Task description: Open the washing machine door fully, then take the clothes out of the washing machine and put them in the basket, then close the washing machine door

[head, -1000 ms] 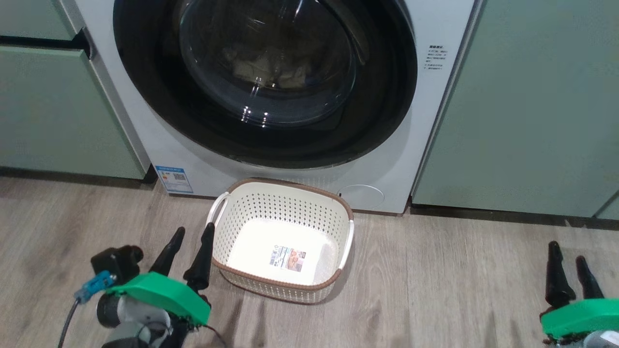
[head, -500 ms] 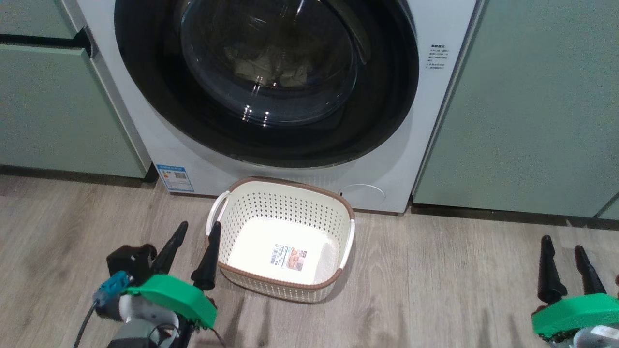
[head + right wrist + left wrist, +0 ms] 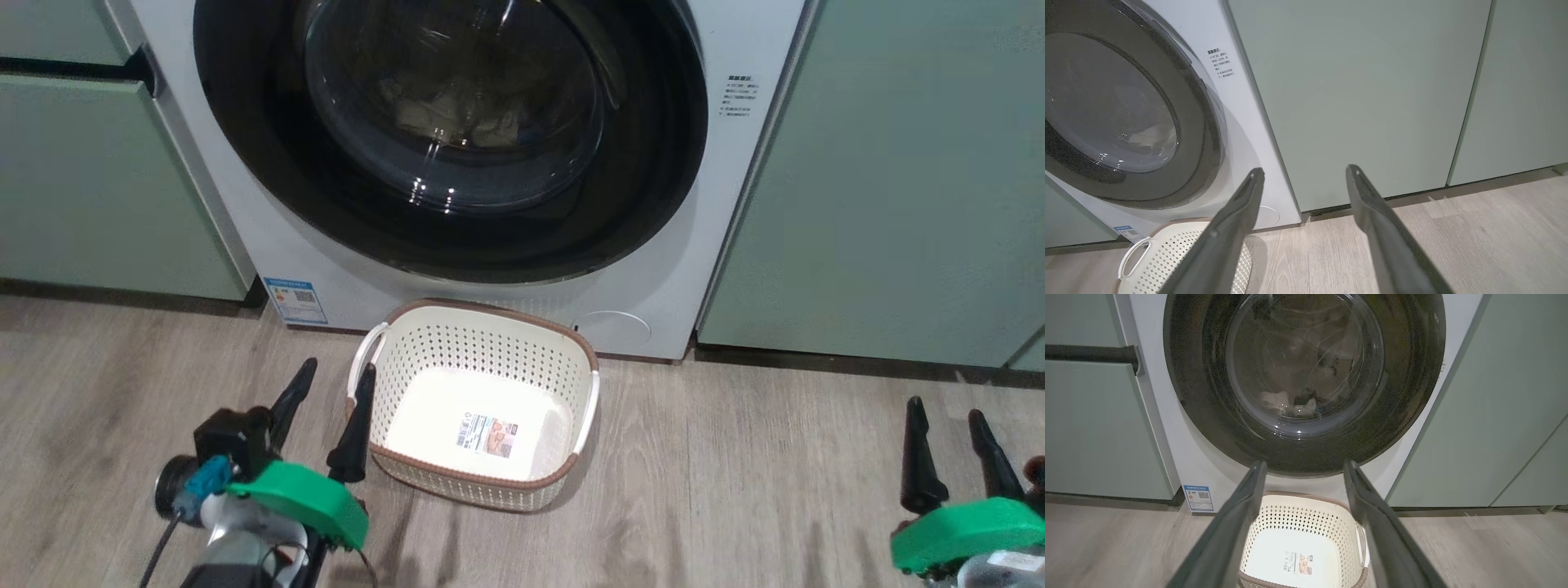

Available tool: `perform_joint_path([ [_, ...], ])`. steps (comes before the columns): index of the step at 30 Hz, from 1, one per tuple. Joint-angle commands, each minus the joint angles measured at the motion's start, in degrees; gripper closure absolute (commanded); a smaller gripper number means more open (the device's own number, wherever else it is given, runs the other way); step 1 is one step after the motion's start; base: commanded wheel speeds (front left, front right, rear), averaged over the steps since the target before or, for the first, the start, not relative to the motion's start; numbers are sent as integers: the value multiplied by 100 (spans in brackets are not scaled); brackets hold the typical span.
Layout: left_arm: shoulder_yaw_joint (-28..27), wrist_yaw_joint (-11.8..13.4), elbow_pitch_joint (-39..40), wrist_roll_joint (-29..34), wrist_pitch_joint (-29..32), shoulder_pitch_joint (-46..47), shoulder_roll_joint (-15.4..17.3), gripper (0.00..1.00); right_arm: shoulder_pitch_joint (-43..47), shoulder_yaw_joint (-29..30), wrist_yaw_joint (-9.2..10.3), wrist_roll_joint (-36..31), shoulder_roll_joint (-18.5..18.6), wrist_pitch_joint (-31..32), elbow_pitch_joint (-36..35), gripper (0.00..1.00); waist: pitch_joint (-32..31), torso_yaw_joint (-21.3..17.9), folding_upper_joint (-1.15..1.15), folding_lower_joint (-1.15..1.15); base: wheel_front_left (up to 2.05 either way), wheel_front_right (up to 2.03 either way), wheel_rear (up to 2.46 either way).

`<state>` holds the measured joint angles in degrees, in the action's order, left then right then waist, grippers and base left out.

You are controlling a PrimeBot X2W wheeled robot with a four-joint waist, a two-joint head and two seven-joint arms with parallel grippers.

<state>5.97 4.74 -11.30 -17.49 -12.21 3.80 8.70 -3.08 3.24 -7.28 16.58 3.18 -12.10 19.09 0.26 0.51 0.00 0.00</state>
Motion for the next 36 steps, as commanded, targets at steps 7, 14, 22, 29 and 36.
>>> perform_joint_path([
  [7,-113,103,209,535,-199,358,188,0,-397,-133,-20,-495,35,-210,-133,0,-6,7,0,0,0,0,0],
  [14,-102,157,219,797,-279,369,202,0,-403,-109,-21,-729,32,-290,-125,0,-15,3,0,0,0,0,0],
  [22,-129,156,174,717,-279,376,173,0,-377,-92,-21,-527,12,-290,-122,0,-22,-2,0,0,0,0,0],
  [29,-152,149,146,663,-279,387,167,0,-360,-76,-21,-480,0,-290,-125,0,-27,-5,0,0,0,0,0],
  [36,-153,158,128,637,-279,393,162,0,-353,-87,-21,-472,-8,-290,-118,0,-31,-8,0,0,0,0,0],
])
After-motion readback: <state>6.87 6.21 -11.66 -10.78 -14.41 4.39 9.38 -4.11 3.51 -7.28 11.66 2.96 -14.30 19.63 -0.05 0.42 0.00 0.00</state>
